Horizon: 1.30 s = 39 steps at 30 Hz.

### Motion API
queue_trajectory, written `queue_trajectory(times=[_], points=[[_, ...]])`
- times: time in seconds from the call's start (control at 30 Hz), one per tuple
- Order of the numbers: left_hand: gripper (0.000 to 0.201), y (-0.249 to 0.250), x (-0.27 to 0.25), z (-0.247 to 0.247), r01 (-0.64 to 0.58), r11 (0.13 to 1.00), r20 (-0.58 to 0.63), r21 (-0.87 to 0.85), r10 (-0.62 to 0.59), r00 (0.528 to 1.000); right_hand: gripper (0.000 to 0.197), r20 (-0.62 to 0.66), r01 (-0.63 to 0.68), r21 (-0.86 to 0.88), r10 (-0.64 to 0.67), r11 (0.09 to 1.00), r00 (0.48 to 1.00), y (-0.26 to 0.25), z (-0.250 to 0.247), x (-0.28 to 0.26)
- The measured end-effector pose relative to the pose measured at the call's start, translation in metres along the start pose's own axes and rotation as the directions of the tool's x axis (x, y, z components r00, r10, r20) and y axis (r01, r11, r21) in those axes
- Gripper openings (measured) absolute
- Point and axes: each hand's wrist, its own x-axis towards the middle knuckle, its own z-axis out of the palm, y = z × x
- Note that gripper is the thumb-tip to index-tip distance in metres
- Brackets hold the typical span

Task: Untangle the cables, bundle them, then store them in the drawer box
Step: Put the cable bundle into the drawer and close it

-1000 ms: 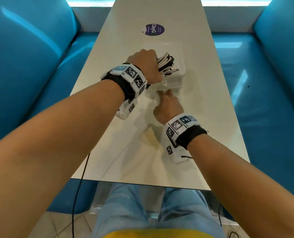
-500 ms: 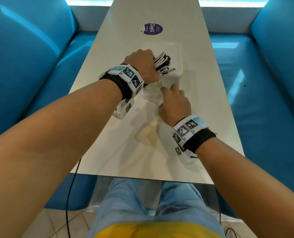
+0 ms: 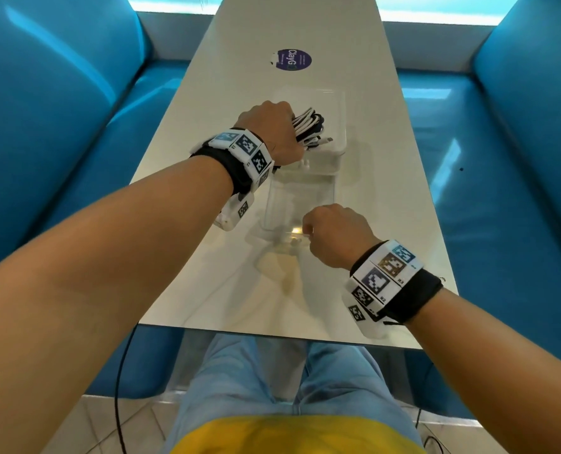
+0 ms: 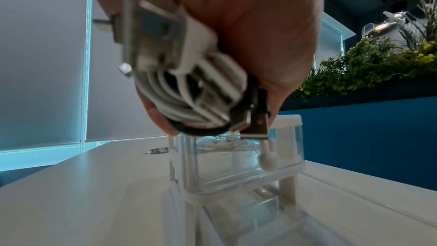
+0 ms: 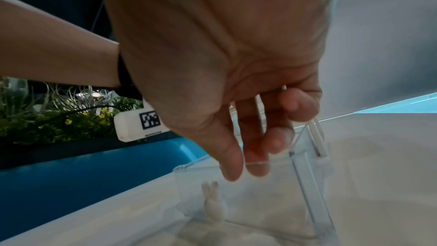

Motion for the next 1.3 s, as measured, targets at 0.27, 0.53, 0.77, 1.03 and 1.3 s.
queue_trajectory(times=[0.27,0.53,0.77,1.03,1.3], points=[[0.038,0.0,-0.018,-0.002,0.017,1.0,-0.003,0.008,-0.017,1.0,0.024,0.098,0.014,0.046,-0.019,0.999,0.995,-0.002,-0.001,-0.008],[0.061,0.0,-0.062,0.004,-0.198,0.968,-0.038,0.156,0.206,0.978,0.037,-0.416,0.093,0.616,0.222,0.782,0.882,0.024,-0.081,-0.014],[0.088,0.015,-0.088,-0.003,-0.437,0.807,-0.032,0.397,0.488,0.872,0.049,0.18,-0.021,0.452,-0.068,0.892,0.981,0.003,-0.084,0.001],[0.083,0.012,-0.093,-0.006,-0.631,0.56,-0.059,0.537,0.771,0.634,0.044,0.127,0.052,0.6,-0.159,0.799,0.979,-0.011,-0.066,-0.002],[0.084,0.011,-0.088,0.003,-0.642,0.468,-0.066,0.607,0.835,0.546,0.014,-0.028,0.098,0.562,-0.099,0.821,0.995,-0.009,-0.053,-0.008]])
